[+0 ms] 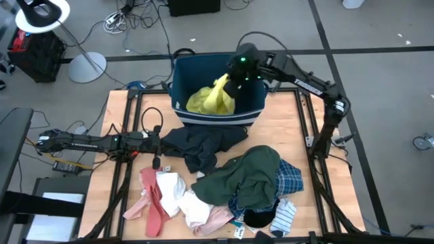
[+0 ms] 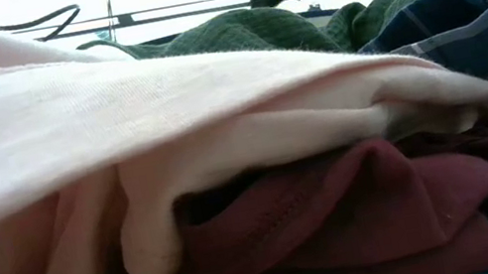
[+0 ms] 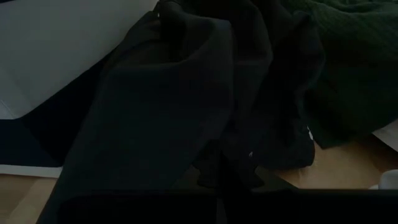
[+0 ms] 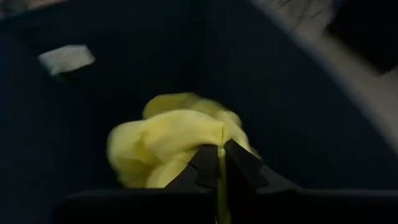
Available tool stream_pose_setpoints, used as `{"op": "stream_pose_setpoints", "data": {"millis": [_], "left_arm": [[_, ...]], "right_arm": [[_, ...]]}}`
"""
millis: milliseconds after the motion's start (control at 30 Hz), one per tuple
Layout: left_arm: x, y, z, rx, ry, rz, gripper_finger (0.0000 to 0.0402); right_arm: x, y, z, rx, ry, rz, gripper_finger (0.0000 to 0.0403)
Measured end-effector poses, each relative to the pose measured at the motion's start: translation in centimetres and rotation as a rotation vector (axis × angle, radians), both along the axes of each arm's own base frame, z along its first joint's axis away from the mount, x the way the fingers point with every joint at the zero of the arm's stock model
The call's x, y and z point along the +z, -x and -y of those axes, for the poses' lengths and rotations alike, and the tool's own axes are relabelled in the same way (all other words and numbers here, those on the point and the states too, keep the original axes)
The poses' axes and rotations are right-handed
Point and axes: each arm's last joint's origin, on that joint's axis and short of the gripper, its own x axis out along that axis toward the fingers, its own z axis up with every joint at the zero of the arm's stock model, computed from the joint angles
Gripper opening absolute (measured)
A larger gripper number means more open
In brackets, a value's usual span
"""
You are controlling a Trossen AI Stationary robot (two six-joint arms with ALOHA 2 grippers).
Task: Sort clothes
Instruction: Put the yellow shirt into the blue laundry organizer
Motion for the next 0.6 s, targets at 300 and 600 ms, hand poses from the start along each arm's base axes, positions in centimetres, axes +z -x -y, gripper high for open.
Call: {"op": "stream_pose_setpoints", "data": {"millis": [300, 600], "left_arm": [[0.0, 0.0, 0.0, 0.0, 0.0, -0.001, 0.0011], [0.0, 0.0, 0.0, 0.0, 0.0, -0.001, 0.0011]], "right_arm": [[-5.2, -3.3, 1.5, 0.012, -0.104, -0.126, 0.0033], [-5.2, -3.0, 1.4, 0.011, -0.111, -0.147, 0.0103]]}}
